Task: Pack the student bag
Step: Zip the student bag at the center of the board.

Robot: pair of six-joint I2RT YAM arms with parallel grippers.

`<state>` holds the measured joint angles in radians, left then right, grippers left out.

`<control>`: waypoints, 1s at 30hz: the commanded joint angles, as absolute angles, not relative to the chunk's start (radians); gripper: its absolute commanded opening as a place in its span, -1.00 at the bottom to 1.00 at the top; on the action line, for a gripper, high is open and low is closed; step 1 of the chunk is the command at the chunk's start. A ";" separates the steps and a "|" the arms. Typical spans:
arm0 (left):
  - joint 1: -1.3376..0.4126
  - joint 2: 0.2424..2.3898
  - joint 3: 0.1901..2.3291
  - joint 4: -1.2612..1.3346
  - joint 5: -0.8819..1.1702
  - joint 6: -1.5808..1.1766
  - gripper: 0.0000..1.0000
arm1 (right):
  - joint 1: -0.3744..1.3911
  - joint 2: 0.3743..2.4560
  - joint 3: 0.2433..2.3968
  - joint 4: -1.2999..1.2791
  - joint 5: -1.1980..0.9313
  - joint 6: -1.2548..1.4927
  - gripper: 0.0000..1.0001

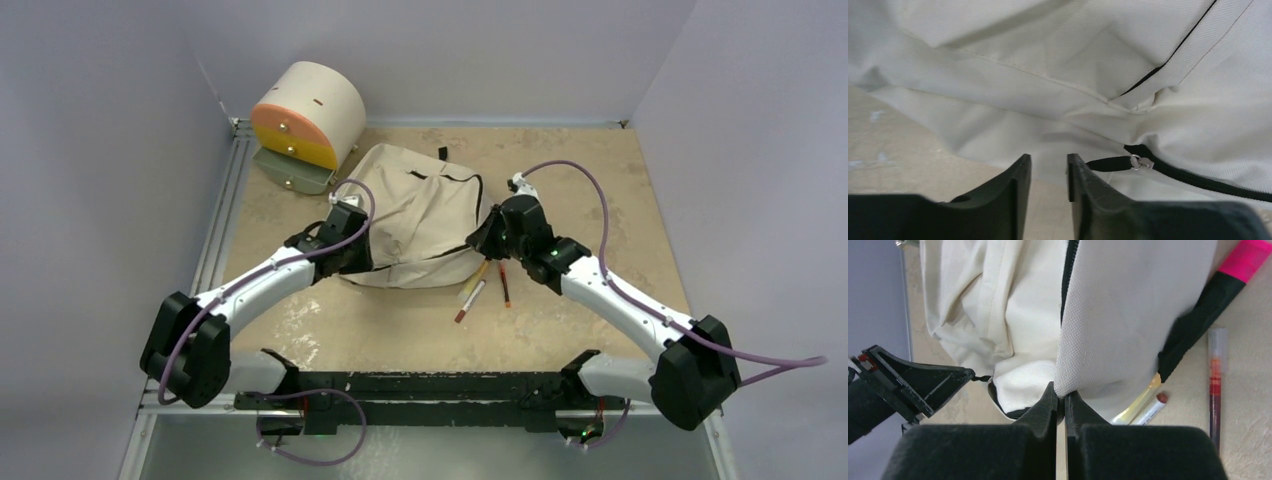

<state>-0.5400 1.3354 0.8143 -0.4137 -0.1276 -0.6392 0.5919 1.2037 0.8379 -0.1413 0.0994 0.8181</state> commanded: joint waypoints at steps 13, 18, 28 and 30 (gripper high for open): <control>-0.503 1.175 0.924 -0.531 -0.234 -0.605 0.07 | 0.818 1.152 0.862 -0.164 0.029 0.749 -0.42; -0.503 1.175 0.946 -0.446 -0.175 -0.588 0.07 | 0.816 1.084 0.923 -0.291 0.264 0.755 -0.08; -0.503 1.424 1.207 -0.297 -0.128 -0.595 0.07 | 0.730 1.255 1.095 -0.193 0.393 0.642 0.08; -0.503 1.495 1.263 -0.289 -0.137 -0.643 0.07 | 0.682 1.316 1.116 -0.130 0.336 0.618 0.09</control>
